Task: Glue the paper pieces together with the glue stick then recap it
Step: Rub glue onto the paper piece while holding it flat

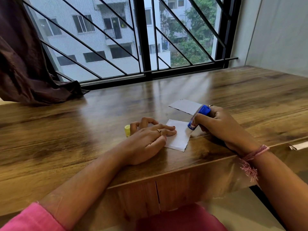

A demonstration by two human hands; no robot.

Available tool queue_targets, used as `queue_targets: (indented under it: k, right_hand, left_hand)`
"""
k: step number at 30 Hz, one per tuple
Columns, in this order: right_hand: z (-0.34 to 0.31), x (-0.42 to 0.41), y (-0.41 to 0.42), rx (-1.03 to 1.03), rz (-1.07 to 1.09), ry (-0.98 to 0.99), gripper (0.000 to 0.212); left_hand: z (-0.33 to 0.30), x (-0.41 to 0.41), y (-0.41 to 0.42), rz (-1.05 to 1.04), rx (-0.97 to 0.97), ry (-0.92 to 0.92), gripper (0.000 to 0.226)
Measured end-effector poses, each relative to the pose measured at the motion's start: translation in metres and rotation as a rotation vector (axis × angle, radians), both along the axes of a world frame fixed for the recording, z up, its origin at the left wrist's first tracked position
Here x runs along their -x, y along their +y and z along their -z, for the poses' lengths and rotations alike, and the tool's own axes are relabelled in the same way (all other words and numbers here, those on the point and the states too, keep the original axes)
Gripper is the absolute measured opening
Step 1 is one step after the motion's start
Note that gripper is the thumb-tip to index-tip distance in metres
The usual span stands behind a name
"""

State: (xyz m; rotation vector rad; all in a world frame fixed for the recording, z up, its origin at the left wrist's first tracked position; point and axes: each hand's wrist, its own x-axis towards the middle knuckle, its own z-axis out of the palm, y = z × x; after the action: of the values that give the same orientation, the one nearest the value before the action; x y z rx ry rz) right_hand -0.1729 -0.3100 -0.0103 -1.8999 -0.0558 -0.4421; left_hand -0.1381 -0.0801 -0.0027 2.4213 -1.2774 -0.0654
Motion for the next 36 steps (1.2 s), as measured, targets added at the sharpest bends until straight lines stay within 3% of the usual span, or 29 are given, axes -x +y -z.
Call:
queue_targets:
  k: [3,9,13,16,25,36]
  right_hand:
    - [0.000,0.000,0.000,-0.017,0.007,-0.011,0.014]
    - [-0.002,0.004,0.003,0.007,-0.026,-0.025,0.028]
    - [-0.003,0.006,0.003,0.046,-0.074,-0.015,0.017]
    - [-0.004,0.007,0.003,0.050,-0.066,-0.009,0.022]
    - [-0.007,0.011,0.004,0.127,-0.100,-0.034,0.012]
    - [-0.010,0.018,0.006,0.145,-0.289,-0.049,0.006]
  left_hand:
    - [0.000,0.000,0.000,0.008,-0.001,-0.023,0.049]
    - [0.000,0.000,0.000,-0.012,-0.007,-0.004,0.050]
    - [0.001,-0.001,0.000,-0.016,-0.008,-0.026,0.050]
    - [0.002,-0.001,0.001,-0.017,-0.006,-0.032,0.049]
    - [0.001,-0.001,0.000,-0.011,-0.008,0.003,0.050]
    - [0.000,0.000,0.000,0.001,0.009,0.038,0.050]
